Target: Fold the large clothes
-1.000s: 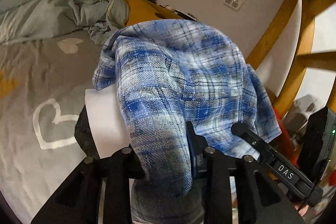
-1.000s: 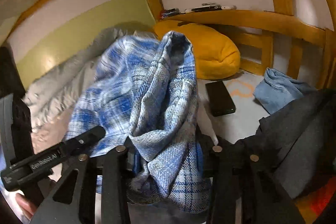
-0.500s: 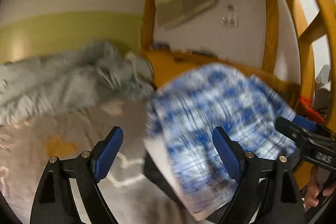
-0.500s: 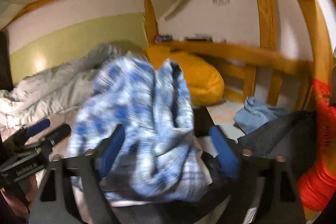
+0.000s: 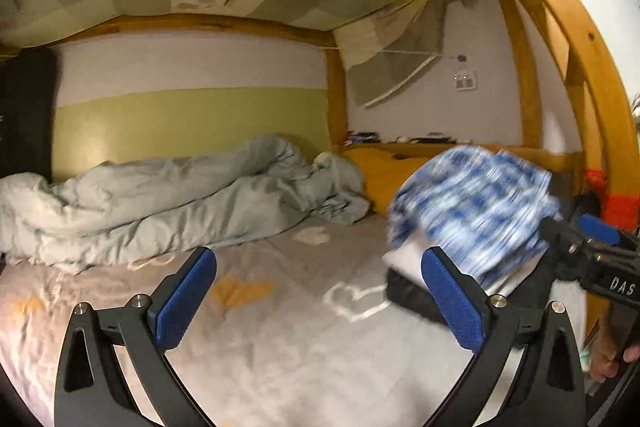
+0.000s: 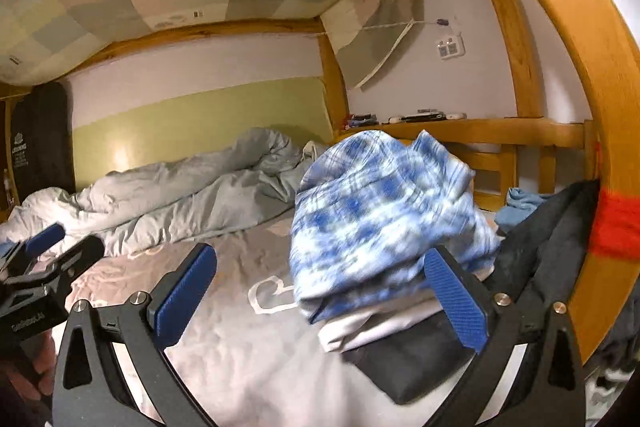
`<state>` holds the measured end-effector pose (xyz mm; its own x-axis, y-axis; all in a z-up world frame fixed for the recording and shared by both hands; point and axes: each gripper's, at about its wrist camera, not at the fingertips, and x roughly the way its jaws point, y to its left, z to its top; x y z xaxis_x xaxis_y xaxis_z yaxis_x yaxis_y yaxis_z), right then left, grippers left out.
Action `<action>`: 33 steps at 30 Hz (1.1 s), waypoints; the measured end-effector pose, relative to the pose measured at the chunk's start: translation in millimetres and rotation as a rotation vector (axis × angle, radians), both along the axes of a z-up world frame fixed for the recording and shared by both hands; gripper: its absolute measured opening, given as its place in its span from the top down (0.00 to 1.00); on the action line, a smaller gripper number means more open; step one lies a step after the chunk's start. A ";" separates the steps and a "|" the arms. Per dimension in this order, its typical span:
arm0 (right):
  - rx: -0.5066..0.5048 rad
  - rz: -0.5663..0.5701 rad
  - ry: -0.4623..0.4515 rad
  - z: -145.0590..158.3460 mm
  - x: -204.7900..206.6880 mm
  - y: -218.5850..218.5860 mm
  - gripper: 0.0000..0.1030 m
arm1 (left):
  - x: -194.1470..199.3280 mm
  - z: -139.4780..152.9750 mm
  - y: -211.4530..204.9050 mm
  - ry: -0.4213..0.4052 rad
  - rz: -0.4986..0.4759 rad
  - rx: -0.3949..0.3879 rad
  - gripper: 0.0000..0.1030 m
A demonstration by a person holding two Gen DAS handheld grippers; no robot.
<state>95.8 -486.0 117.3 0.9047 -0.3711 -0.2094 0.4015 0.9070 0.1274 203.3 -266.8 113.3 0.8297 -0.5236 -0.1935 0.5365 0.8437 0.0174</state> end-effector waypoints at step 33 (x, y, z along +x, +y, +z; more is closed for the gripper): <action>-0.114 -0.071 0.131 -133.5 54.2 44.2 0.00 | 36.1 -113.1 5.3 0.059 0.046 0.026 0.00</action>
